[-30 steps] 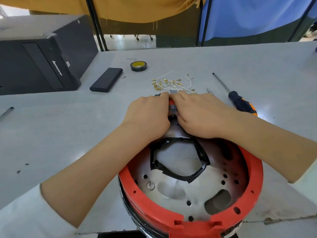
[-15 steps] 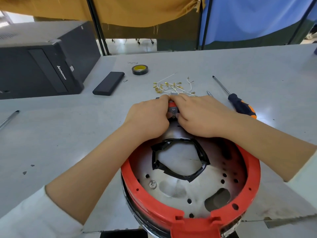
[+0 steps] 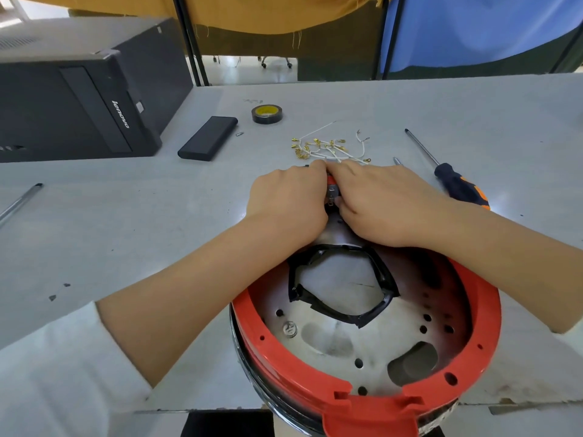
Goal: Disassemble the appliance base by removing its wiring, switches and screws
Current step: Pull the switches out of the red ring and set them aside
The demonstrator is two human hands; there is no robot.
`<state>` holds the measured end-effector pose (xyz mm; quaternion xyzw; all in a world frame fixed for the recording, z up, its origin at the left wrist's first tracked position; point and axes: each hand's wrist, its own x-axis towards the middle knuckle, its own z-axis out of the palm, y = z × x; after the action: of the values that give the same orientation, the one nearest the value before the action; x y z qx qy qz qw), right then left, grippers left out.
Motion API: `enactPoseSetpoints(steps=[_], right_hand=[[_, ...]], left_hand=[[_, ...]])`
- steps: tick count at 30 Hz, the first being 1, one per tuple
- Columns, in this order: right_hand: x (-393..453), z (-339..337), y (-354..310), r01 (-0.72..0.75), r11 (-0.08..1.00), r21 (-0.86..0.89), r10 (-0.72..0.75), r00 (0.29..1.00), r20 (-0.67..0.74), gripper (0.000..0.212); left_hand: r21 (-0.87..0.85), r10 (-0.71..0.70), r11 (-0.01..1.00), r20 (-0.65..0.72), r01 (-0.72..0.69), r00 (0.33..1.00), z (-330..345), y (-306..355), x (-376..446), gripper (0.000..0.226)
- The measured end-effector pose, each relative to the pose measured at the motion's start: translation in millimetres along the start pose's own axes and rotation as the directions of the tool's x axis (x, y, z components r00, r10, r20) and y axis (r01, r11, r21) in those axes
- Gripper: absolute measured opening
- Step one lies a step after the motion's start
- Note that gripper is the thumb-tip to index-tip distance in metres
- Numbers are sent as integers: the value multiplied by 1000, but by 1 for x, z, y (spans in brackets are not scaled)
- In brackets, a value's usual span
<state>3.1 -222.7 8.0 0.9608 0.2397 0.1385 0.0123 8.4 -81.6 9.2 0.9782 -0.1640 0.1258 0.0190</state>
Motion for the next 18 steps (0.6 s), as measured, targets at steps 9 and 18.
enactPoseSetpoints(steps=[9, 18], right_hand=[[-1, -1, -2, 2, 1000, -20, -2, 1000, -4, 42], [-2, -4, -1, -7, 1000, -21, 8, 999, 32, 41]], left_hand=[[14, 5, 1000, -18, -5, 1000, 0, 1, 0, 35], [-87, 93, 992, 29, -90, 995, -3, -9, -1, 36]])
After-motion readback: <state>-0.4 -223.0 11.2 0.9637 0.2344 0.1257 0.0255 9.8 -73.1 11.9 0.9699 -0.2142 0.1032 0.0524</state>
